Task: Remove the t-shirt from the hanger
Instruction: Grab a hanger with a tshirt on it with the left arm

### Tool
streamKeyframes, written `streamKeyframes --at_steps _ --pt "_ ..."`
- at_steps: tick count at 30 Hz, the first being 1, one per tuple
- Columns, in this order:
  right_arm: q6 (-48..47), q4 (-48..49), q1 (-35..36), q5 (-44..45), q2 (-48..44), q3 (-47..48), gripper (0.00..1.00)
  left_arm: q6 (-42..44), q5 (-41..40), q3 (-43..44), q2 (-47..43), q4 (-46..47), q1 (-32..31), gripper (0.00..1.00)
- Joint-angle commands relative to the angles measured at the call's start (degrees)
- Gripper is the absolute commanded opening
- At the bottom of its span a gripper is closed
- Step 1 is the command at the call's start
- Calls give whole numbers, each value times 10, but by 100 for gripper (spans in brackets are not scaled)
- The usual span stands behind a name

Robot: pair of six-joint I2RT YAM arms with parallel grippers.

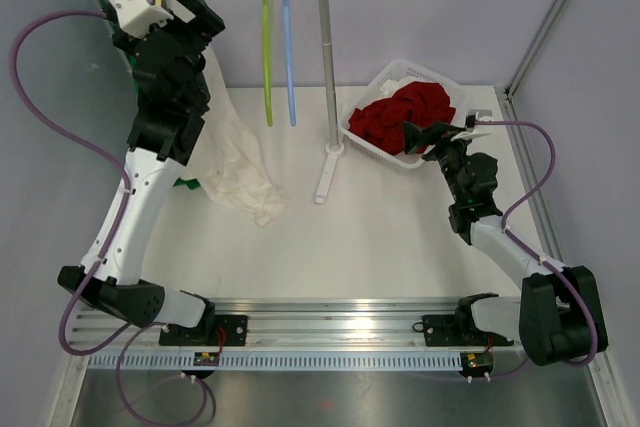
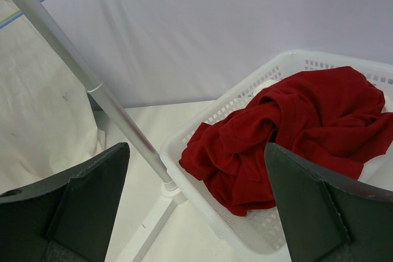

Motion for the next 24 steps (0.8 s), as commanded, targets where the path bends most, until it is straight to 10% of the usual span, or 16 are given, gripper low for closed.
streamKeyframes --at_steps 1,24 --pt "-9 -2 3 4 -5 22 100 29 5 58 8 12 25 99" --pt "-14 -37 3 1 -39 19 99 54 268 118 155 62 187 94"
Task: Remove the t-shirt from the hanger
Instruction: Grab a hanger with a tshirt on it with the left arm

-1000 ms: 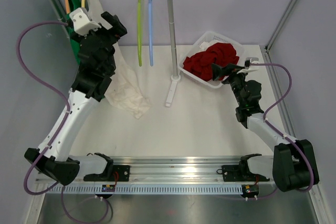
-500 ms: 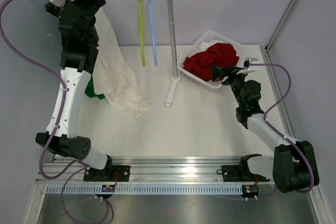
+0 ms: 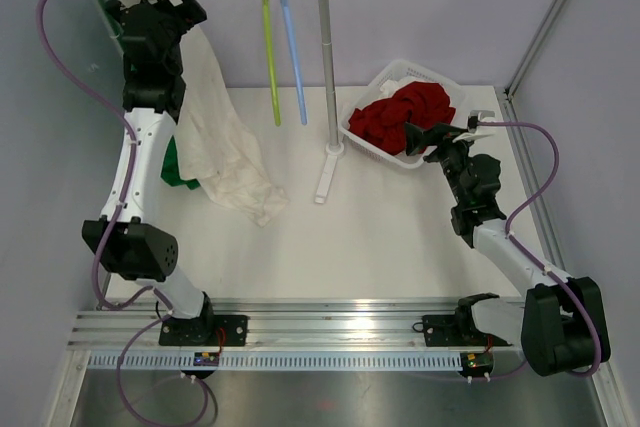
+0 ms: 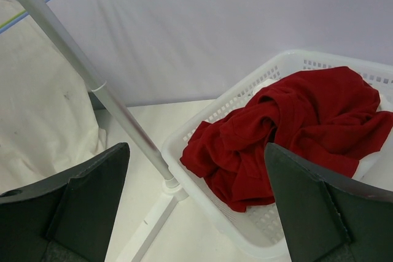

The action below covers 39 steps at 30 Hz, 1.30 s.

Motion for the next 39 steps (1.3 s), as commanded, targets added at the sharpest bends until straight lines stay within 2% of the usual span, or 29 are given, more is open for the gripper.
streamKeyframes --at_steps 1,9,14,19,27,29,30,35,39 --pt "-13 -6 3 -1 -9 20 99 18 46 30 9 33 23 94" --pt "-14 -9 3 2 -6 23 99 21 59 53 49 28 54 89" --pt "-15 -13 3 5 -9 22 99 38 66 104 88 17 63 69" --pt "-15 -15 2 6 -8 24 99 38 83 155 118 -5 71 56" --pt "-17 -19 3 6 -9 25 99 38 81 164 139 -8 79 47" --pt "-17 -21 2 9 -10 26 100 37 82 157 138 -4 80 38" --pt "-17 -22 3 10 -10 25 100 34 82 158 139 -1 79 27" --pt "-16 -22 3 11 -8 26 99 17 84 174 143 2 79 0" --pt "-14 -22 3 3 -5 28 99 2 87 201 153 -12 79 0"
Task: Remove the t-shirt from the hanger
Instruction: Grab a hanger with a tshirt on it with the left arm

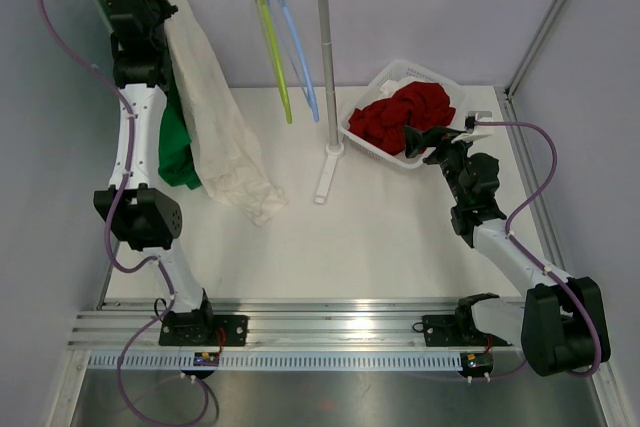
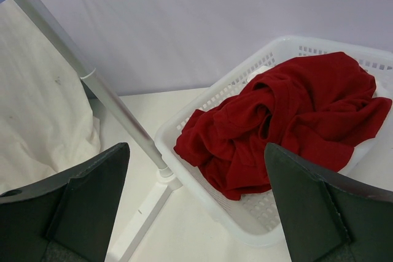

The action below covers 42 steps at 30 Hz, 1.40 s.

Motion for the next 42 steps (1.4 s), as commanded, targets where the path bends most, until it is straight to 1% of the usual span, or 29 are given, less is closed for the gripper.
streamKeyframes --at_steps 1,11,15,19,26,30,37,42 --pt "-7 7 3 1 -3 28 99 -18 9 40 5 11 4 0" --pt "-5 7 2 -3 -2 28 99 -44 17 36 -39 35 3 0" --pt "-5 4 2 -3 -1 30 99 -76 23 30 -51 52 3 0" --pt "-7 3 3 -3 -3 30 99 -101 33 -6 -70 72 3 0" --pt "-6 -4 2 -5 -9 31 99 -134 74 -40 -98 82 2 0" --pt "-6 -4 2 -8 -8 31 99 -137 90 -44 -114 86 2 0" --pt "-6 -7 3 -9 -9 32 99 -138 93 -47 -136 75 2 0" --pt "-6 -10 2 -11 -8 35 100 -139 109 -83 -166 88 2 0"
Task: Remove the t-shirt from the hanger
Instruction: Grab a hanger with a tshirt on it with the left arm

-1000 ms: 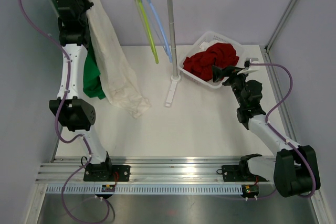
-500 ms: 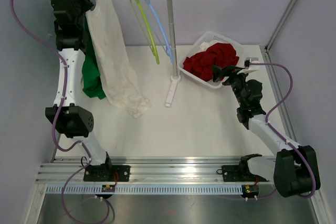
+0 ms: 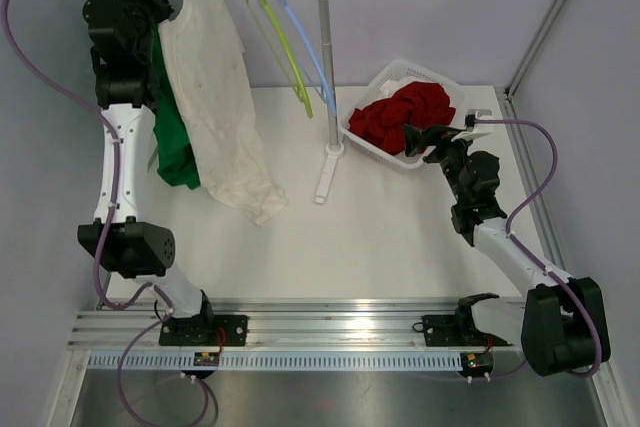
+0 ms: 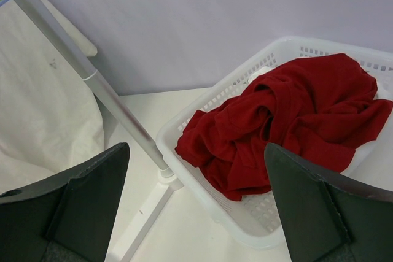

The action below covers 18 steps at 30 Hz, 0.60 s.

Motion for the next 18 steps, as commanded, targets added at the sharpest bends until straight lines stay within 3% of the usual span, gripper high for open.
streamKeyframes --at_steps 1,10,18 --pt "-5 0 2 -7 -8 26 99 -14 29 -12 -57 82 2 0" --pt "-9 -10 3 -8 -7 30 100 -18 37 -97 -124 98 -7 0" --pt "-9 -15 2 -22 -6 35 99 -28 19 -229 -227 109 -7 0"
